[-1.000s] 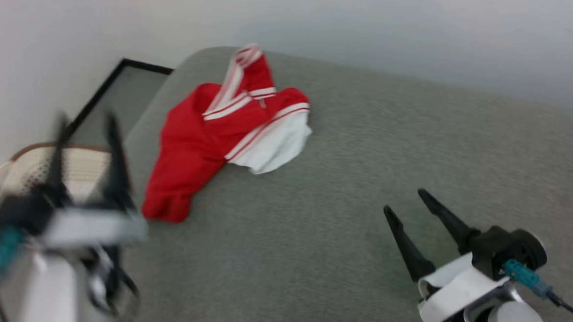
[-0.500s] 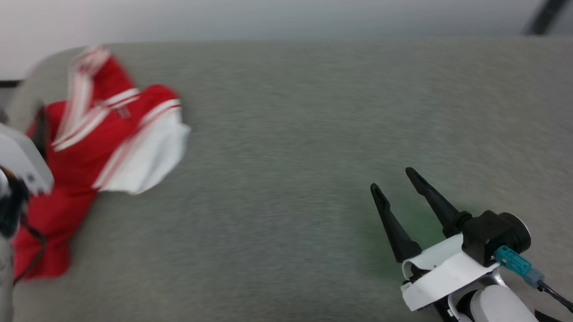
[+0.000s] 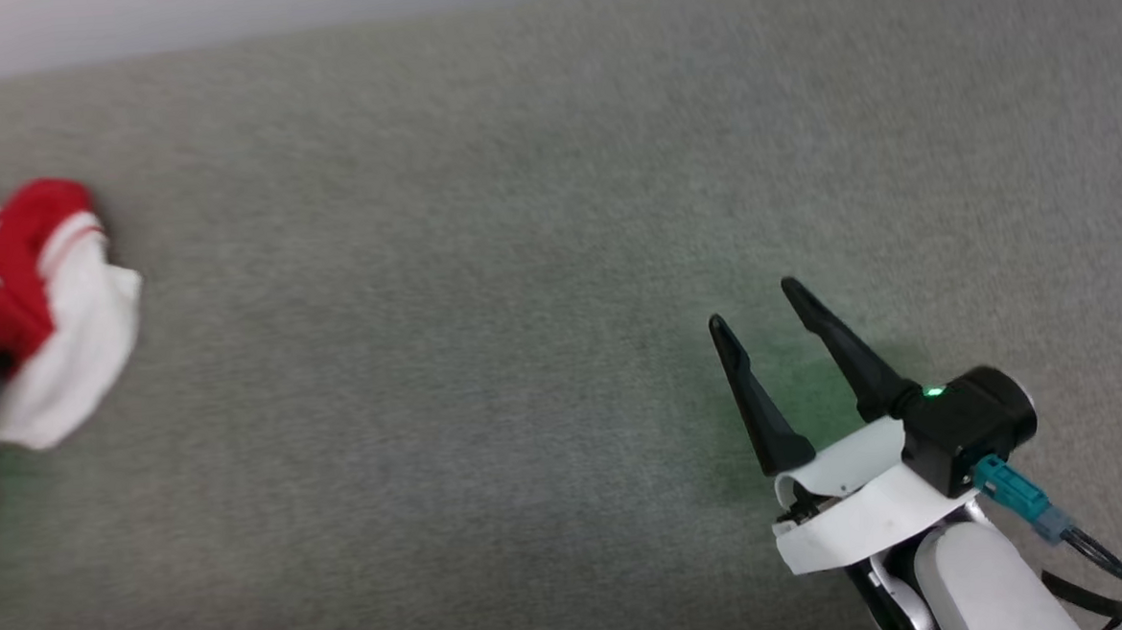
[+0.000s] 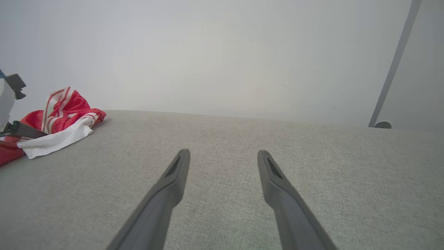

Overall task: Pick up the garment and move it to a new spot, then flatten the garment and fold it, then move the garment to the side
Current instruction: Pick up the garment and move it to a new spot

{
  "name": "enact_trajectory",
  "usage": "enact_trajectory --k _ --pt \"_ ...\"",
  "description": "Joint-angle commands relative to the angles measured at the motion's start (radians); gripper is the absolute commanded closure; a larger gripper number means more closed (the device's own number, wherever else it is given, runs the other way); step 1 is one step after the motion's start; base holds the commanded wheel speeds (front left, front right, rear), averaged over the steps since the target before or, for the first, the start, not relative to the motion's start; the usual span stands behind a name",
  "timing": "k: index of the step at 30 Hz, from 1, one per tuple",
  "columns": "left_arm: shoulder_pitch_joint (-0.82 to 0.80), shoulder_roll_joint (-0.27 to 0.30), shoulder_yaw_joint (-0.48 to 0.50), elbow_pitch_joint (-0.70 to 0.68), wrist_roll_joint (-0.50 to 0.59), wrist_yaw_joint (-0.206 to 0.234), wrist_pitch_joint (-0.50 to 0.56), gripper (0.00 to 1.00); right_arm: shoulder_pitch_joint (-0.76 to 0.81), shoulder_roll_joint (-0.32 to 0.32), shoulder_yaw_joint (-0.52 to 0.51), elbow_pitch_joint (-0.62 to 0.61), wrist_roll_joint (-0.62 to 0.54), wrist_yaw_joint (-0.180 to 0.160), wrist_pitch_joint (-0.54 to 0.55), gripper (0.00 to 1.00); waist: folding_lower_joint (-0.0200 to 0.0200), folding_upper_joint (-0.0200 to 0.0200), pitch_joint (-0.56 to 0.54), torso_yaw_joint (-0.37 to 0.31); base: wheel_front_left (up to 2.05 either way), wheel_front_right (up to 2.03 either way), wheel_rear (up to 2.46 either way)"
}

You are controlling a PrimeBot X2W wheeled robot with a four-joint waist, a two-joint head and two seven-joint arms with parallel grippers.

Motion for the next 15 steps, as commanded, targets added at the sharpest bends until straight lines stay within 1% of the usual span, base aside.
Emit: enact_trajectory --k 1,7,8,11,12,13,14,15 --pt "-0.001 -0.011 -0.014 0.029 -0.006 0.0 0.006 0.0 -0.007 -0.002 -0.002 -0.013 -0.001 -0.001 -0.003 0.0 0.0 0.0 0.094 -0.071 0.0 0.0 0.0" --pt "-0.011 -0.093 -0.055 0.1 -0.055 -0.003 0.051 0.0 0.012 -0.003 -0.017 -0.05 -0.015 -0.001 -0.004 0.0 0.0 0.0 0.13 -0.07 0.0 0.0 0.0" --pt "-0.011 -0.093 -0.055 0.1 -0.055 -0.003 0.051 0.0 0.012 -0.003 -0.017 -0.05 -0.015 -0.001 -0.004 0.0 0.0 0.0 0.13 -0.07 0.0 0.0 0.0" --pt "-0.007 -0.123 -0.089 0.104 -0.079 -0.004 0.081 0.0 0.01 0.0 -0.011 -0.057 -0.019 -0.001 -0.003 0.0 0.0 0.0 0.132 -0.064 0.0 0.0 0.0" --pt "-0.002 -0.129 -0.101 0.101 -0.089 -0.004 0.086 0.06 0.007 0.0 -0.008 -0.058 -0.02 -0.001 -0.003 0.0 0.0 0.0 0.131 -0.061 0.0 0.0 0.0" --pt "0.001 -0.13 -0.11 0.099 -0.097 -0.004 0.091 0.52 0.004 0.0 -0.007 -0.059 -0.021 -0.001 -0.003 0.0 0.0 0.0 0.129 -0.059 0.0 0.0 0.0" --pt "0.003 -0.127 -0.116 0.095 -0.107 -0.004 0.087 0.7 0.001 0.0 -0.004 -0.061 -0.021 -0.001 -0.003 0.0 0.0 0.0 0.127 -0.057 0.0 0.0 0.0" --pt "0.004 -0.119 -0.12 0.091 -0.116 -0.004 0.071 1.0 -0.004 0.0 0.002 -0.067 -0.018 -0.001 -0.003 0.0 0.0 0.0 0.125 -0.056 0.0 0.0 0.0"
